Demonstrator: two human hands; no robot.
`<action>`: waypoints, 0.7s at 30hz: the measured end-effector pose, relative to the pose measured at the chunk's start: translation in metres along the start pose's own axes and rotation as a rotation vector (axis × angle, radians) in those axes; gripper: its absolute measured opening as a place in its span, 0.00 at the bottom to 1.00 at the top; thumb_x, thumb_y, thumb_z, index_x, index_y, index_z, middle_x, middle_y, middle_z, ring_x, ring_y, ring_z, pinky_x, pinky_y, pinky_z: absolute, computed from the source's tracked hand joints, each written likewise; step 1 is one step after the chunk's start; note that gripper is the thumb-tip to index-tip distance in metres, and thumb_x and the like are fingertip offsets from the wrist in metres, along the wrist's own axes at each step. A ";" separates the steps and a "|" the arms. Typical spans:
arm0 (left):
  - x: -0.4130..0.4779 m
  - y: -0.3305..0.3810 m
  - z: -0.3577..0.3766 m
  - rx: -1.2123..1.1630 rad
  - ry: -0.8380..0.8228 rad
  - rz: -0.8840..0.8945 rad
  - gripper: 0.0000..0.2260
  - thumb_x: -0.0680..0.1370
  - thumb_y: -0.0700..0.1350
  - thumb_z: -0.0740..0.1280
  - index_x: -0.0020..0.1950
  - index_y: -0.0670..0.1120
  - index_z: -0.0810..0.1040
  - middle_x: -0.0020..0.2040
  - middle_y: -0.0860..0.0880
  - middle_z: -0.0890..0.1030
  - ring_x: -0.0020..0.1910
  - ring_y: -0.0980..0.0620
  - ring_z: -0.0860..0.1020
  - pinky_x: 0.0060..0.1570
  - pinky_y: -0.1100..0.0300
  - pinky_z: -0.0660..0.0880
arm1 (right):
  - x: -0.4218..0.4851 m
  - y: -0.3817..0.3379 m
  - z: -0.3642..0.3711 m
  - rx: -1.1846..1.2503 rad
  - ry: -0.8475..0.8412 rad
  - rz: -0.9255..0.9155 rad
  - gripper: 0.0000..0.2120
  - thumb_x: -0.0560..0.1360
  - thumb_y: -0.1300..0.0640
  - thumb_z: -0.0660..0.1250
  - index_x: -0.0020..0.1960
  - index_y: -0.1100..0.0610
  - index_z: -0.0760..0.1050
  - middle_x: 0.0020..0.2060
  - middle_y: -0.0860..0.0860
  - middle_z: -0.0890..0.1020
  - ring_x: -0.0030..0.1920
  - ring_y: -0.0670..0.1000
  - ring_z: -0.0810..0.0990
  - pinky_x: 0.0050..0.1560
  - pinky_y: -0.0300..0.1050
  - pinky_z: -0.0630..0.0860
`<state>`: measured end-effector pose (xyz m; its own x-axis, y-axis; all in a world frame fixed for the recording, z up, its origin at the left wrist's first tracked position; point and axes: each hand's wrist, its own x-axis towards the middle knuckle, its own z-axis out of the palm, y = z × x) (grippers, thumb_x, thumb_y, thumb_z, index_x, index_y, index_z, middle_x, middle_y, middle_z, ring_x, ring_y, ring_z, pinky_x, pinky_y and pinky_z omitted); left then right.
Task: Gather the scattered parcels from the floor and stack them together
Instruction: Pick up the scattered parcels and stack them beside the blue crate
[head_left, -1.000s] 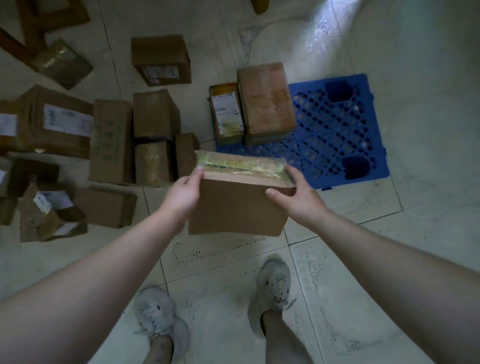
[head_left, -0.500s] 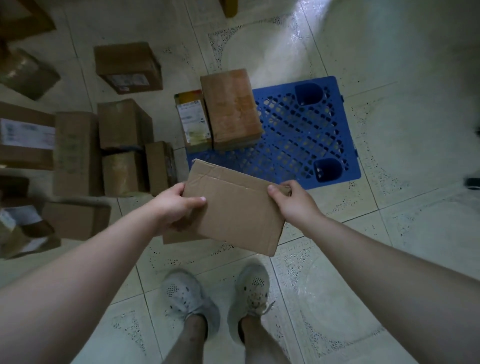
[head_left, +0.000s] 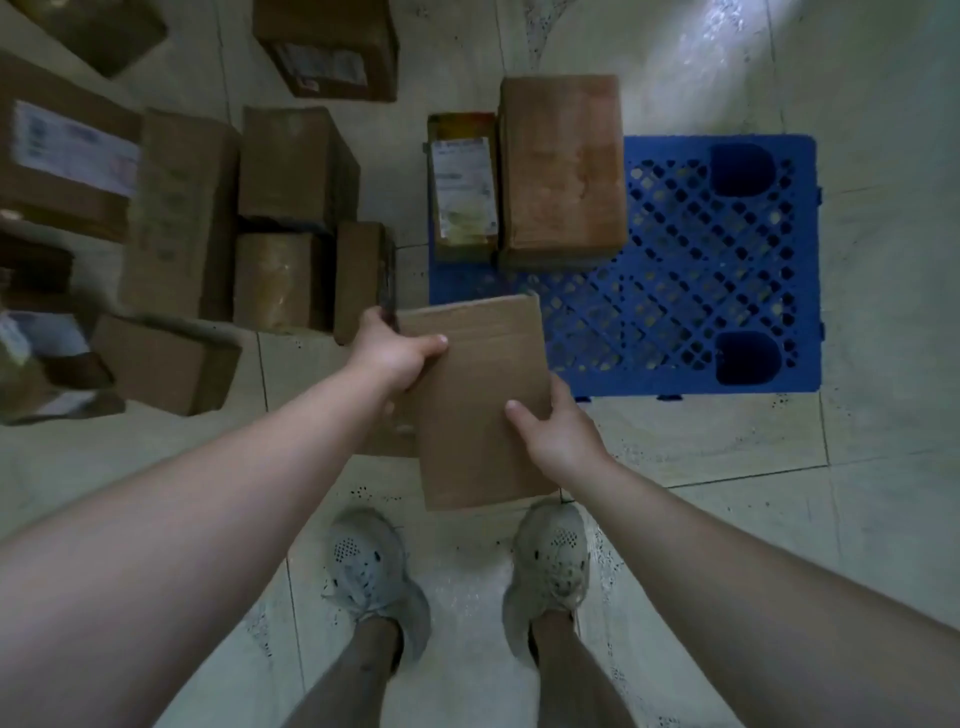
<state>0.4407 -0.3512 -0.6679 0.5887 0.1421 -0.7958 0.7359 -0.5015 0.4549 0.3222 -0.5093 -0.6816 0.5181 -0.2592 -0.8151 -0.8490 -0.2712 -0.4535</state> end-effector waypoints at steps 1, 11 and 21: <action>0.008 -0.003 0.006 0.021 0.005 -0.001 0.34 0.72 0.48 0.74 0.73 0.47 0.62 0.67 0.44 0.72 0.63 0.43 0.73 0.60 0.46 0.73 | 0.011 -0.001 0.005 0.017 -0.008 -0.013 0.29 0.78 0.44 0.62 0.75 0.47 0.56 0.66 0.48 0.73 0.61 0.53 0.75 0.51 0.43 0.70; 0.062 -0.035 0.038 0.064 -0.077 0.038 0.34 0.76 0.39 0.67 0.77 0.55 0.55 0.72 0.47 0.67 0.68 0.44 0.68 0.61 0.47 0.71 | 0.095 -0.001 0.013 -0.025 0.032 -0.064 0.21 0.82 0.54 0.55 0.74 0.53 0.60 0.65 0.54 0.73 0.60 0.56 0.73 0.54 0.46 0.70; 0.077 -0.041 0.034 0.011 -0.090 0.090 0.31 0.78 0.42 0.65 0.77 0.51 0.55 0.73 0.46 0.67 0.68 0.46 0.69 0.62 0.51 0.70 | 0.108 -0.009 0.022 0.008 0.146 -0.136 0.20 0.81 0.56 0.56 0.73 0.51 0.61 0.63 0.52 0.75 0.56 0.54 0.75 0.48 0.43 0.68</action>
<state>0.4446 -0.3487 -0.7619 0.6197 0.0189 -0.7846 0.6772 -0.5183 0.5223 0.3838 -0.5145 -0.7733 0.6370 -0.3525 -0.6856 -0.7708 -0.3057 -0.5589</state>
